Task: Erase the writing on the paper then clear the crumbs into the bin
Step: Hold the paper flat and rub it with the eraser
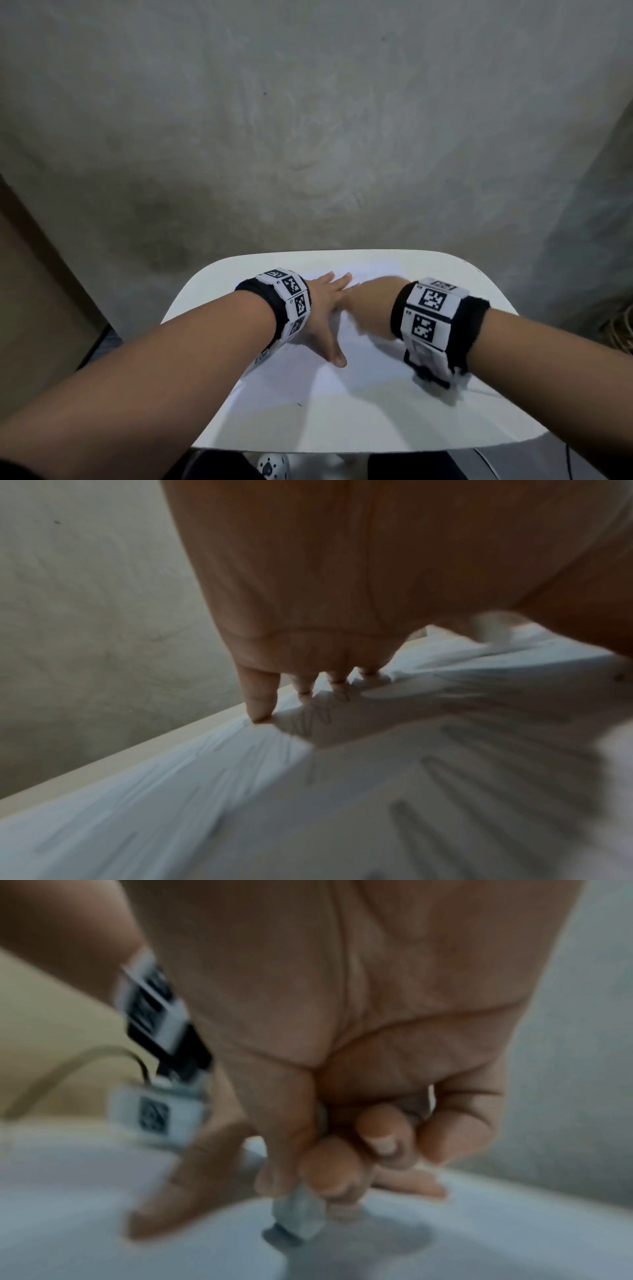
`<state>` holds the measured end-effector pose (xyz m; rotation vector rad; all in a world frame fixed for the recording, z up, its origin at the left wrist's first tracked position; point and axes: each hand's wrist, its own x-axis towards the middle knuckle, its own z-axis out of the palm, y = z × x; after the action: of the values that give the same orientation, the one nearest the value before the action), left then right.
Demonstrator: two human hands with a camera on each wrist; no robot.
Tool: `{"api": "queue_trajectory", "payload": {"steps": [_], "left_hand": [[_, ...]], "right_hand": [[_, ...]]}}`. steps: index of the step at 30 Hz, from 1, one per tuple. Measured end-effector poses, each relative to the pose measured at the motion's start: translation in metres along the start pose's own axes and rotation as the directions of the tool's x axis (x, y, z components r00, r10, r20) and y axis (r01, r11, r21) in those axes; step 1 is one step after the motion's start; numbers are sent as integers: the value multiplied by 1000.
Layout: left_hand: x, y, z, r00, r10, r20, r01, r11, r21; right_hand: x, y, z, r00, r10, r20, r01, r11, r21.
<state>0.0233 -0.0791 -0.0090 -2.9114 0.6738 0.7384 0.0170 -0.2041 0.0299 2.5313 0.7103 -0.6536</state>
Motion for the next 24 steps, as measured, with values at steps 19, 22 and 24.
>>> {"api": "queue_trajectory", "payload": {"steps": [19, 22, 24], "left_hand": [[5, -7, 4, 1000, -10, 11, 11, 999, -36], [6, -6, 4, 1000, 4, 13, -4, 1000, -19], [5, -6, 4, 1000, -30, -3, 29, 996, -82]], "right_hand": [[-5, 7, -4, 996, -54, -73, 65, 985, 159], [-5, 6, -8, 998, 59, -31, -58, 998, 32], [-11, -6, -6, 999, -49, 12, 49, 999, 21]]}}
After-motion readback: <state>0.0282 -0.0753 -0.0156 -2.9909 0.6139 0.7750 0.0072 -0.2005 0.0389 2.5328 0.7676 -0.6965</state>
